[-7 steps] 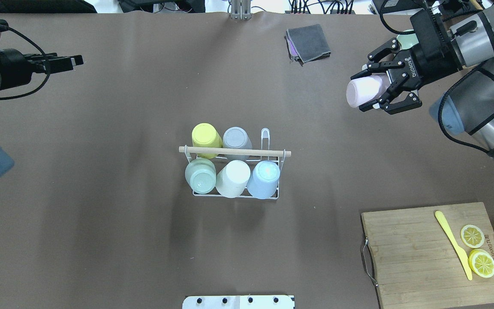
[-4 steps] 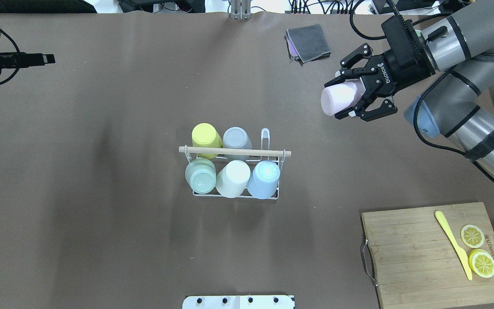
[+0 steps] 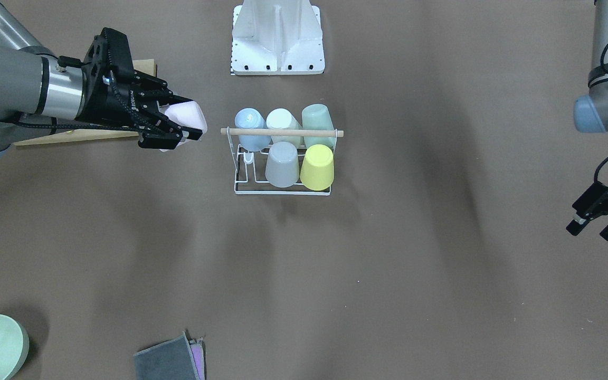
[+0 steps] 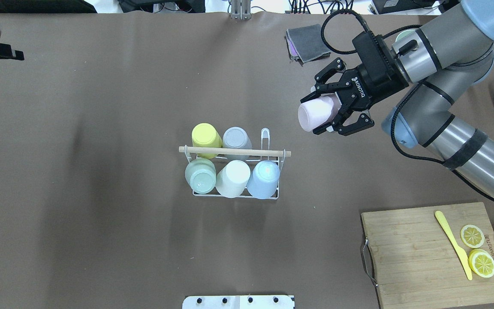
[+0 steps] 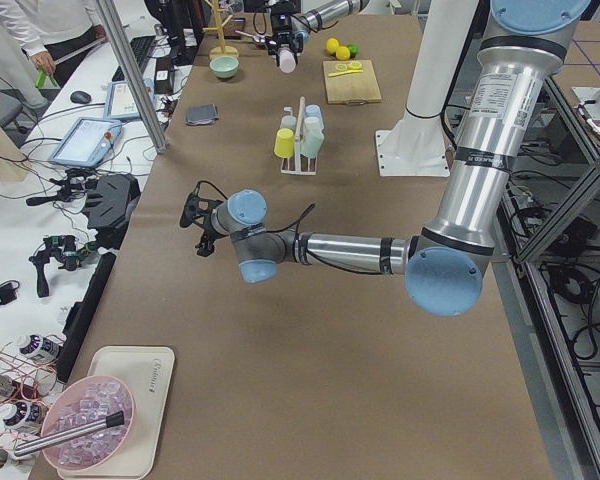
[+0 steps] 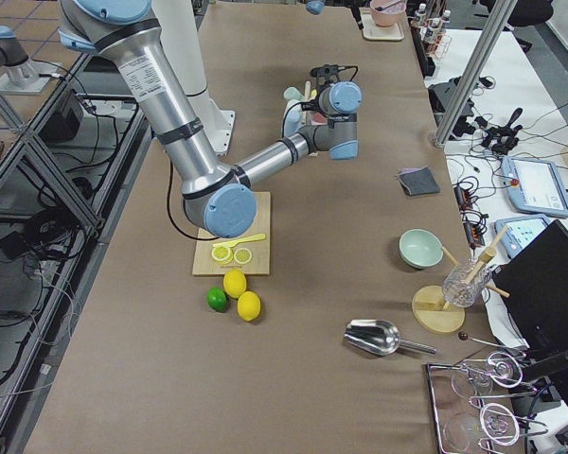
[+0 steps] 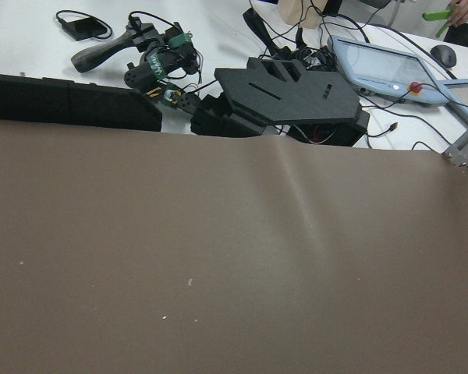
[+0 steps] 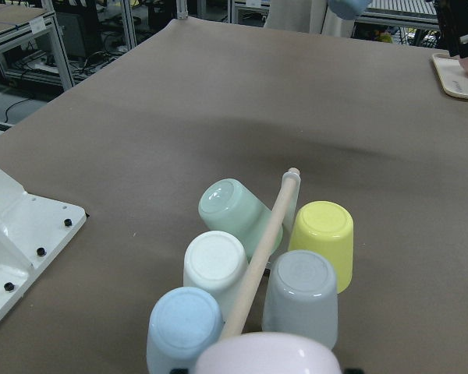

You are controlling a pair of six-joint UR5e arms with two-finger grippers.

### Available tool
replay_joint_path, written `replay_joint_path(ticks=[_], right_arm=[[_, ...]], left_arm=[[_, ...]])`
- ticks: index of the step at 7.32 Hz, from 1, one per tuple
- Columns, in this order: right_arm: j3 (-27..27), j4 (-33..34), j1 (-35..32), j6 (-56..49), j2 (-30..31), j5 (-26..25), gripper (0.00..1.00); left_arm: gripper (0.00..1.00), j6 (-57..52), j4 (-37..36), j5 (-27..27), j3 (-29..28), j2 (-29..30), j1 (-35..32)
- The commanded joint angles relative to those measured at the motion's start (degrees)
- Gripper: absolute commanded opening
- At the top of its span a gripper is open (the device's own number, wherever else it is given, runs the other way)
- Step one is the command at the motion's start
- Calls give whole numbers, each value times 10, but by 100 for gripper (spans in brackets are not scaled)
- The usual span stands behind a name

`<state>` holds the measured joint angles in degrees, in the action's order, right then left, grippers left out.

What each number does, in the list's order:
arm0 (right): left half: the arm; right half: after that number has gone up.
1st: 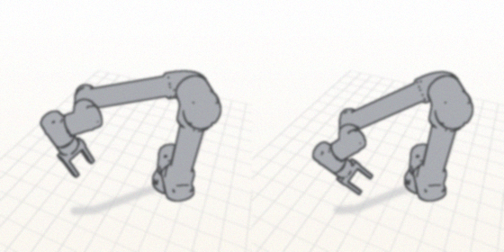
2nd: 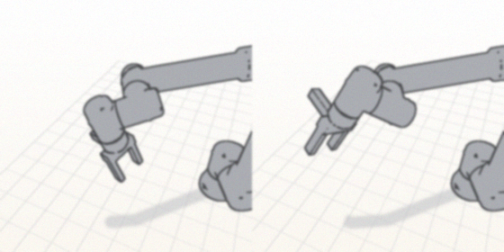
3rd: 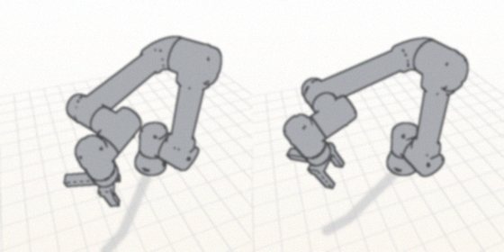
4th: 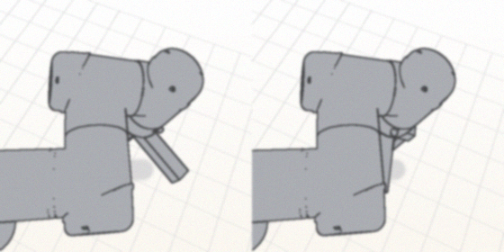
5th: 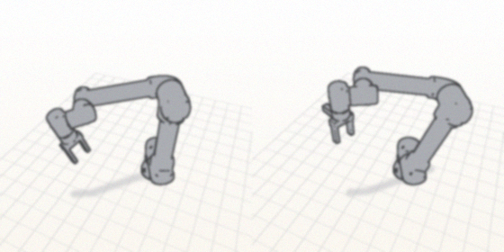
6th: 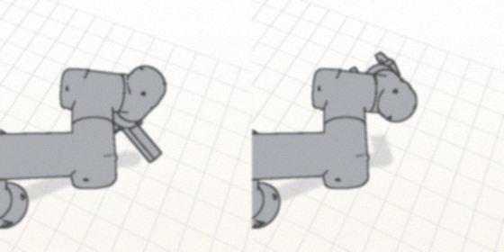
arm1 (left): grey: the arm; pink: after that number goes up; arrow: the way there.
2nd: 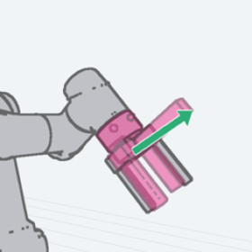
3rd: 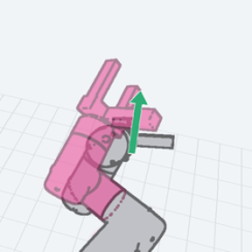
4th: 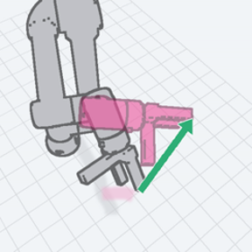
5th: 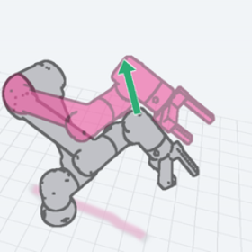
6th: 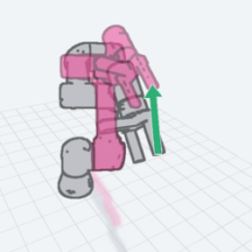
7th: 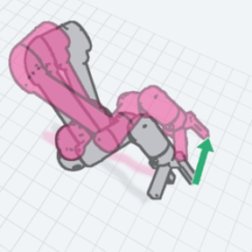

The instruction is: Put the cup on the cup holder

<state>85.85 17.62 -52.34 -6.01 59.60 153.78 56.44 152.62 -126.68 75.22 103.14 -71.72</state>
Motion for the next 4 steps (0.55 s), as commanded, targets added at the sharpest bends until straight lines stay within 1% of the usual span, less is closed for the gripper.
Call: replay_joint_path(ticks=[1, 2, 4], right_arm=[[-18, -4, 24, 0, -25, 0, 33], [-25, -7, 28, 0, -37, -1, 33], [-38, -7, 29, 0, -49, -1, 33]], left_arm=[[97, -2, -64, -19, -12, 0, -13], [97, -8, -101, -22, -13, -1, -29], [97, -82, -192, -37, 0, -23, -44]])
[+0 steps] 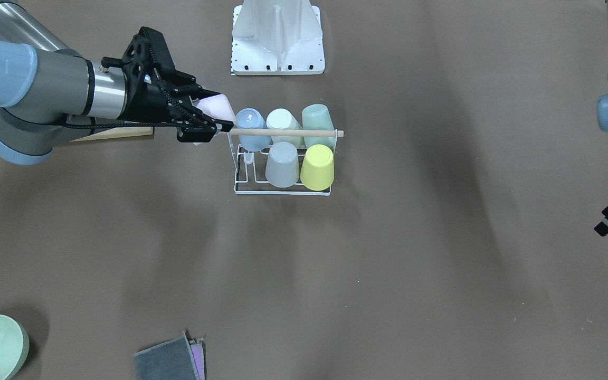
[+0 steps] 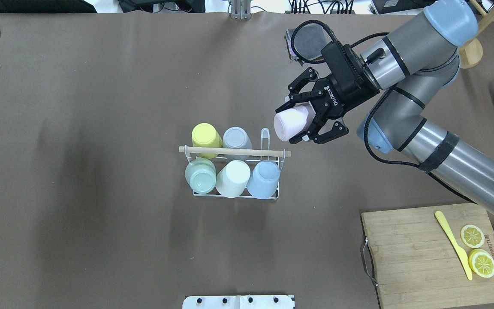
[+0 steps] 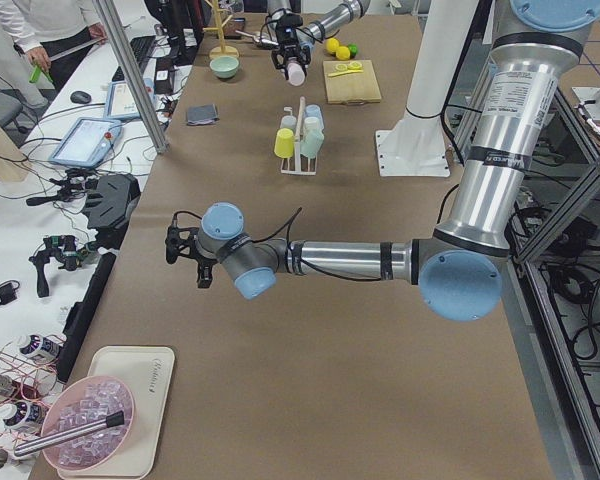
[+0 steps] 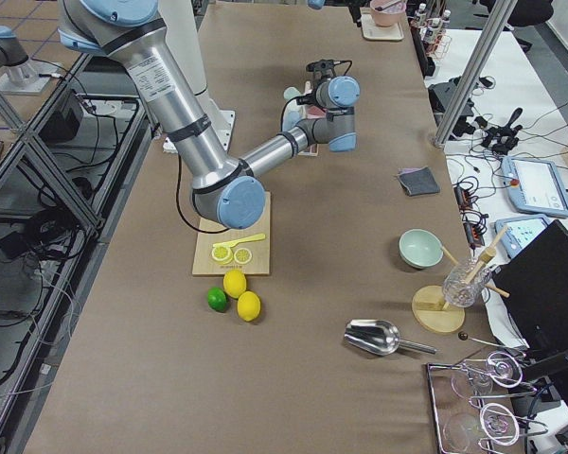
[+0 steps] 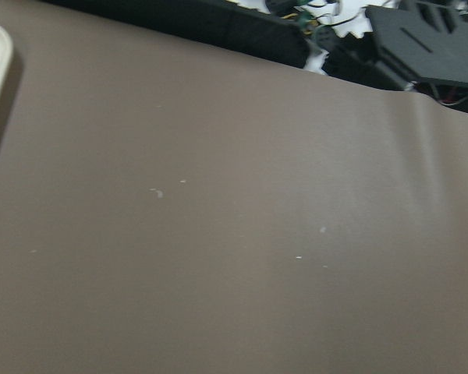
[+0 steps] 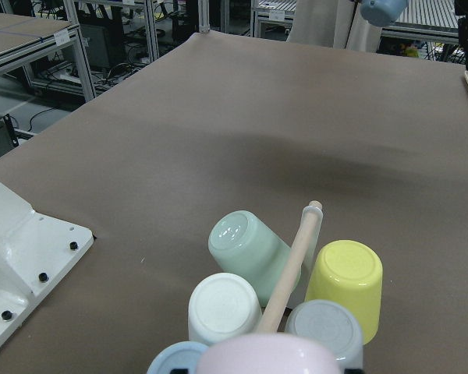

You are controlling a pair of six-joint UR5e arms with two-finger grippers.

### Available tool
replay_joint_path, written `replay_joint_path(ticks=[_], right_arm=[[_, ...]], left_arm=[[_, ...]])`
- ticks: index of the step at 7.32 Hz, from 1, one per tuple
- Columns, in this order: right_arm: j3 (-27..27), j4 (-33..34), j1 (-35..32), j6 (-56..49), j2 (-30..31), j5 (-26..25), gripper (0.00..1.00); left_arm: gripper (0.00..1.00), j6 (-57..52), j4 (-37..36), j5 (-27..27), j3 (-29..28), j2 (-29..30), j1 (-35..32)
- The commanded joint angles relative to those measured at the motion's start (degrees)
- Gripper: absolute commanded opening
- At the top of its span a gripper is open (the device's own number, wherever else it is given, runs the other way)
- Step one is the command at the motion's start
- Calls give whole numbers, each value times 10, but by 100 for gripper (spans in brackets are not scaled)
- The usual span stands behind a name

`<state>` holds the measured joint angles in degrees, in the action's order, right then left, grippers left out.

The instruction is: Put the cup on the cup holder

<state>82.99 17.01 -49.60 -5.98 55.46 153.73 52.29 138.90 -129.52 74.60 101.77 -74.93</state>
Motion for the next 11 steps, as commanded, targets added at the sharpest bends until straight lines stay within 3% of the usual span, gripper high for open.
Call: replay_joint_path(ticks=[1, 4, 7, 9, 11], right_arm=[[-24, -1, 1, 0, -18, -1, 33], [-77, -1, -1, 10, -60, -19, 33], [-84, -1, 0, 24, -81, -27, 33], [-84, -35, 33, 23, -77, -48, 33], [-85, -69, 65, 24, -68, -76, 33]], left_arm=[[97, -68, -74, -22, 6, -15, -24], [97, -207, -202, -43, 31, -40, -57], [97, -330, -317, -43, 49, -80, -95], [97, -423, -419, -41, 51, -84, -115], [97, -440, -432, -36, 63, -85, -116]])
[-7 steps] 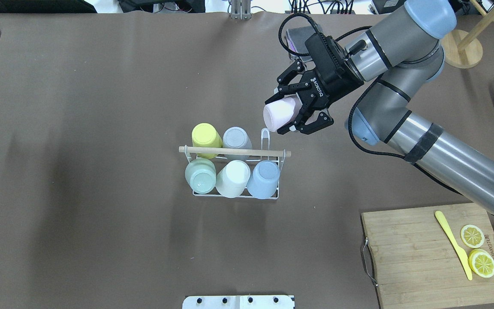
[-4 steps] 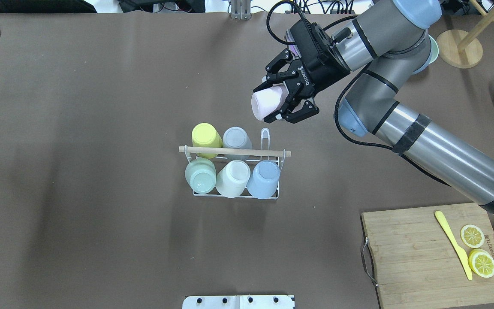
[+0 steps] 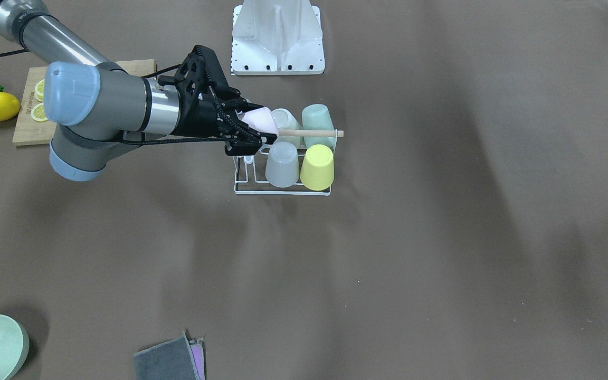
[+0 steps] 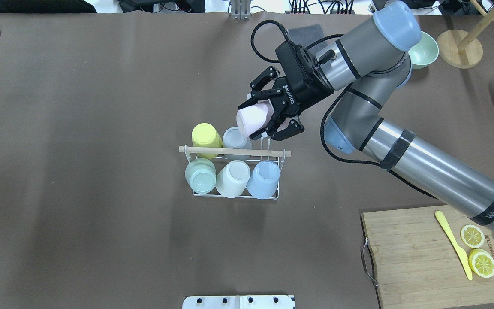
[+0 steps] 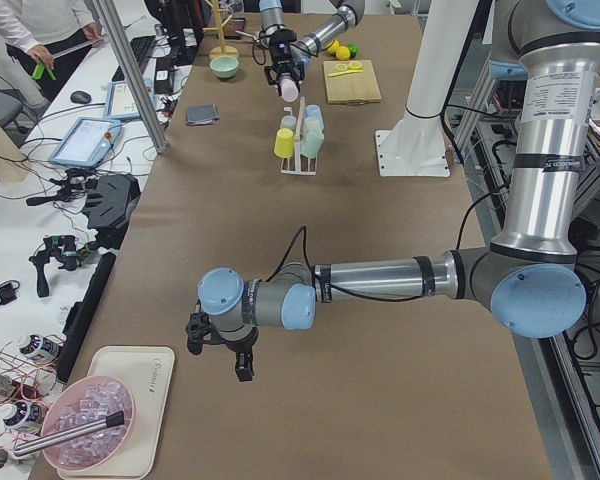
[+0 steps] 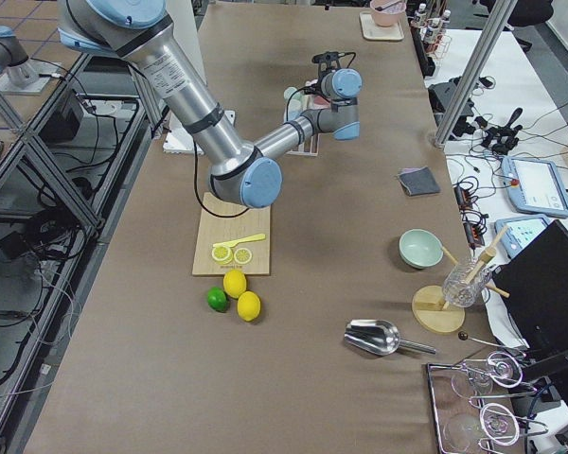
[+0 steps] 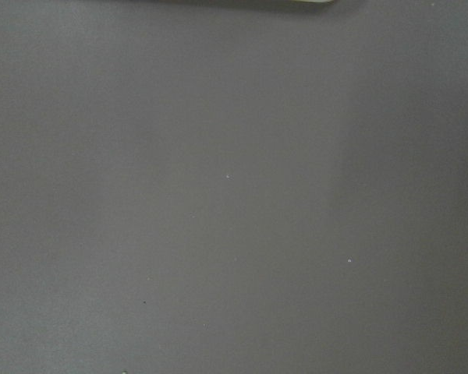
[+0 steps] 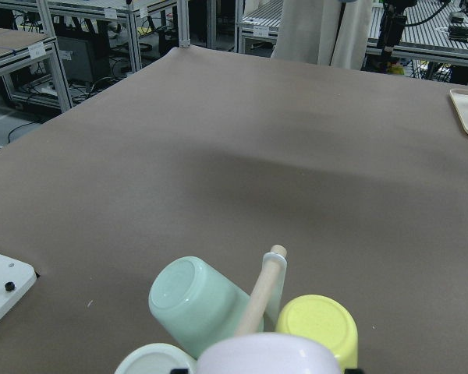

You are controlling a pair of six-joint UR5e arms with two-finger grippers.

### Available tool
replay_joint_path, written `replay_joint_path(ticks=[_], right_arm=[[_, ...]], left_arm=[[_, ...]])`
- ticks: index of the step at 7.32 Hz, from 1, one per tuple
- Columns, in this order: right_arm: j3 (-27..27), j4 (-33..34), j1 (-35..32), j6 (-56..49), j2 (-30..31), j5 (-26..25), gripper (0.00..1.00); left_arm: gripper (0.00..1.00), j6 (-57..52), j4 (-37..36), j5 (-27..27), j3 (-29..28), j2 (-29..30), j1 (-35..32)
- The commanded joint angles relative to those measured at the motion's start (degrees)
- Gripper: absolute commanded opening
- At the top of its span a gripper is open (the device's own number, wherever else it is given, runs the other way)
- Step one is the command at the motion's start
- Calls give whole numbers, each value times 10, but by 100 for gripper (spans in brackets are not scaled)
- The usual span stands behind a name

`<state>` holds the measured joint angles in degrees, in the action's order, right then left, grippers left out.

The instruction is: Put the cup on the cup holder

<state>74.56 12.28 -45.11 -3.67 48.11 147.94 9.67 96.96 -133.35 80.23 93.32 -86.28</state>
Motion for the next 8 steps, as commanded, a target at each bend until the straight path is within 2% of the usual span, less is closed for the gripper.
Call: replay_joint_path(ticks=[1, 4, 7, 8], right_arm=[[-1, -30, 25, 0, 8, -26, 33], [-5, -56, 27, 1, 17, -30, 33], [-21, -56, 29, 1, 10, -30, 34], [-27, -56, 30, 1, 4, -31, 34]], left_arm=[[97, -16, -7, -3, 16, -9, -2], [97, -89, -8, -7, 20, -50, -5], [97, -87, -13, -14, -16, -40, -26], [97, -85, -13, -23, -12, -41, -40]])
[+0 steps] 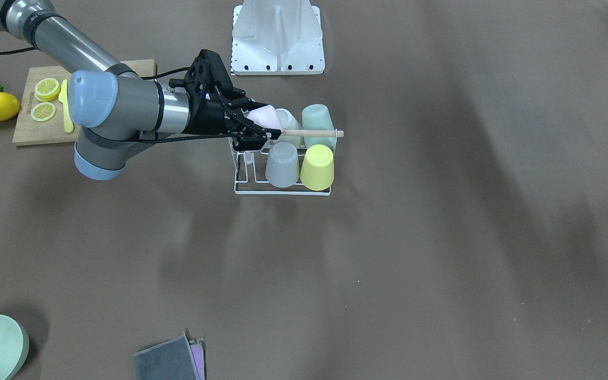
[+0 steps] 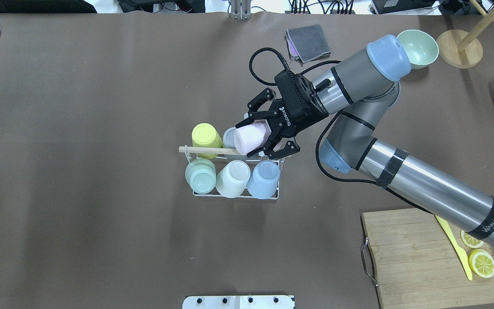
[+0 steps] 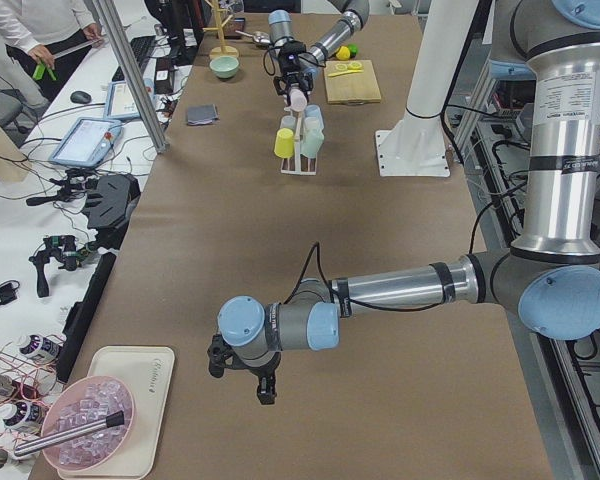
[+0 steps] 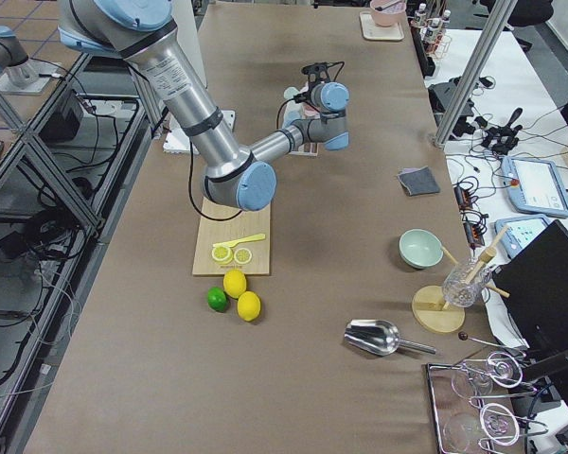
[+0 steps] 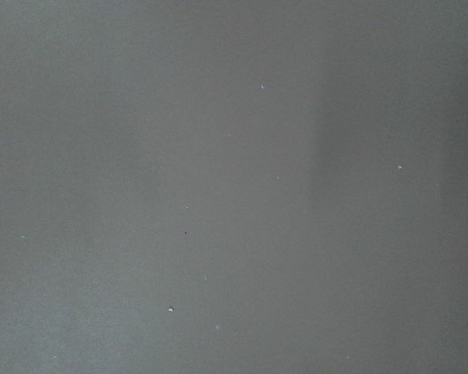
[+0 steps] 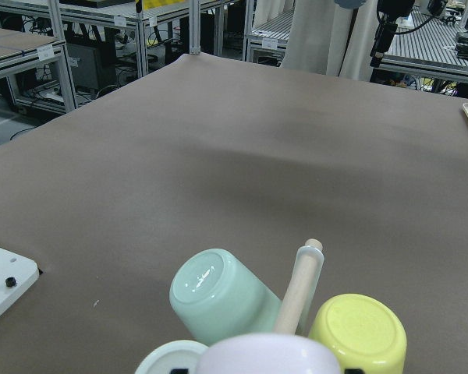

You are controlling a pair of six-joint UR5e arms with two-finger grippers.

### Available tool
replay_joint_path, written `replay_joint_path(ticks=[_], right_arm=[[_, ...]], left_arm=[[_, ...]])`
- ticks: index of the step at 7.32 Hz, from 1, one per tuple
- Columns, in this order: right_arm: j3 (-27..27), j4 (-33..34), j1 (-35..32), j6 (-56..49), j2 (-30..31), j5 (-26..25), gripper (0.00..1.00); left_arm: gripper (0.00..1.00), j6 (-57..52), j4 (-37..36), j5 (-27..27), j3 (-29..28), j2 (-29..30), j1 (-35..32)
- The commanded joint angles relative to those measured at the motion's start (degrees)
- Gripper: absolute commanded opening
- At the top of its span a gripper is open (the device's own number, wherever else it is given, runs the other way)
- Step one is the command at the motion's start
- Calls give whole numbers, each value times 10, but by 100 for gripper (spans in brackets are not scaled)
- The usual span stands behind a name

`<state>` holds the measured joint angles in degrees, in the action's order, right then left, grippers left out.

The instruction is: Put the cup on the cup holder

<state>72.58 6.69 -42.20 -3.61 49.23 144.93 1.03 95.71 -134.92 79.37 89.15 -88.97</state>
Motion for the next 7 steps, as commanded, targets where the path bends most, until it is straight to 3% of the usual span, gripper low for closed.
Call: replay_joint_path(ticks=[1, 7], right_arm=[[-8, 0, 1, 0, -8, -1, 34], [-33, 0, 1, 0, -31, -2, 34]], left_arm=[[97, 1, 0, -10, 7, -3, -16], [97, -1, 3, -11, 24, -9, -19]])
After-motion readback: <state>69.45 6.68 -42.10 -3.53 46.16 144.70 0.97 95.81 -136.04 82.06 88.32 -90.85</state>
